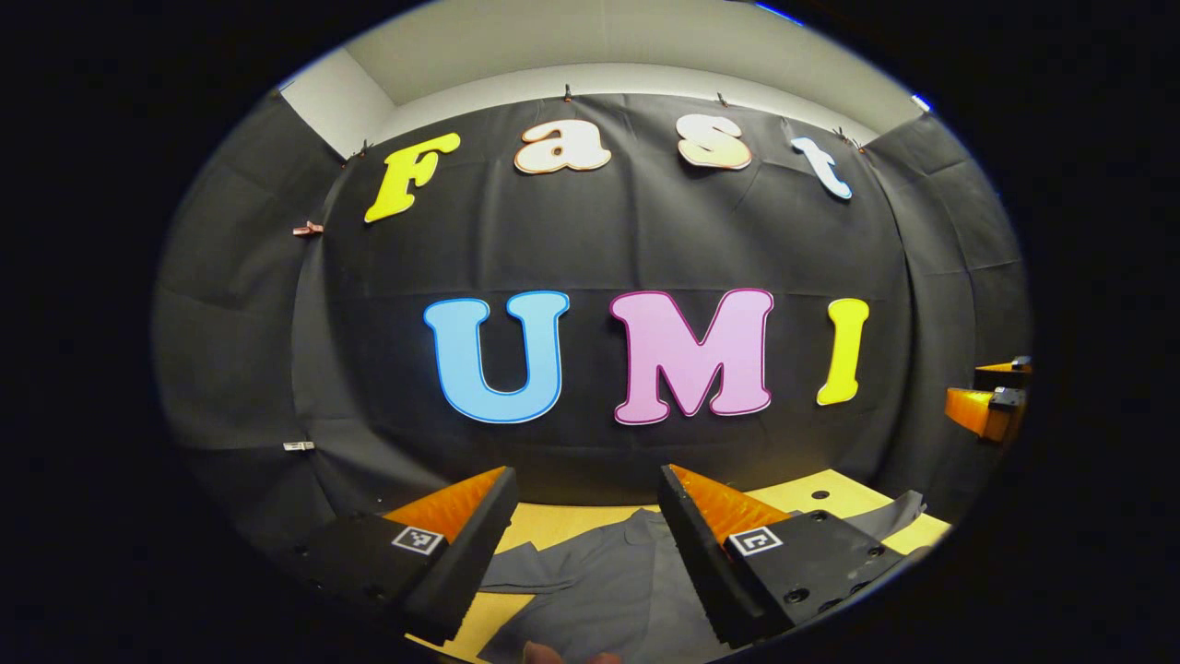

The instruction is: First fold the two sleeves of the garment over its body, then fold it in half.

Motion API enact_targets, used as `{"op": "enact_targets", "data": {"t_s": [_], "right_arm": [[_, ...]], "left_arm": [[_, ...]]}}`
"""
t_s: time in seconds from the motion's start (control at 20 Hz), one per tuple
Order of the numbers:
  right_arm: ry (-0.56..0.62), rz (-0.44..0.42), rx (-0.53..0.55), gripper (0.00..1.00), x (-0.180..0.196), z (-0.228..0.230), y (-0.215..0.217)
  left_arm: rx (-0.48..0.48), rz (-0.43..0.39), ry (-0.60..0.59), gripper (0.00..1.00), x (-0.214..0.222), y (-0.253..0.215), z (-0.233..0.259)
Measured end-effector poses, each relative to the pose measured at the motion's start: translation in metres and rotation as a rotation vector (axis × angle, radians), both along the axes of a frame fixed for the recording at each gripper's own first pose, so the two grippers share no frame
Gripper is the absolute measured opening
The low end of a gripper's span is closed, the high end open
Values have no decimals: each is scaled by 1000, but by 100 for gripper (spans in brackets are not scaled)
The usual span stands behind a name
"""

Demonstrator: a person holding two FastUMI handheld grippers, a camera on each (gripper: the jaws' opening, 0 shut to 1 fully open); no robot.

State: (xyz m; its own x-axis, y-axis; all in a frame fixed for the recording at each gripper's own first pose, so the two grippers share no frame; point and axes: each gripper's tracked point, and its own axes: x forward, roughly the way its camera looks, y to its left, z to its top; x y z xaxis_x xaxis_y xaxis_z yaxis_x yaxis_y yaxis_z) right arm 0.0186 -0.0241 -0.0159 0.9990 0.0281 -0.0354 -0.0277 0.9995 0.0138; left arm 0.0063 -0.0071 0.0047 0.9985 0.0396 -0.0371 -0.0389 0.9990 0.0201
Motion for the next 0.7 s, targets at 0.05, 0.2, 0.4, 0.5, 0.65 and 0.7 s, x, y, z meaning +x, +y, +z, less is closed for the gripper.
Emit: {"op": "enact_targets", "data": {"t_s": [0.05, 0.2, 0.4, 0.5, 0.65, 0.7], "right_arm": [[0, 1, -1, 97, 2, -1, -1], [5, 7, -7, 97, 7, -5, -3], [51, -11, 8, 97, 18, -20, -18], [88, -43, 7, 97, 28, -35, -40], [143, -103, -25, 97, 49, -66, -86], [164, -120, -38, 97, 55, -80, -103]], "left_arm": [[3, 0, 2, 96, 0, 0, -1], [14, -2, 7, 97, 0, 0, 1], [14, -11, 22, 96, 1, -8, -6], [17, -14, 31, 96, 1, -11, -7], [23, -14, 44, 96, 0, -13, -10], [22, -13, 46, 96, 0, -16, -10]]}}
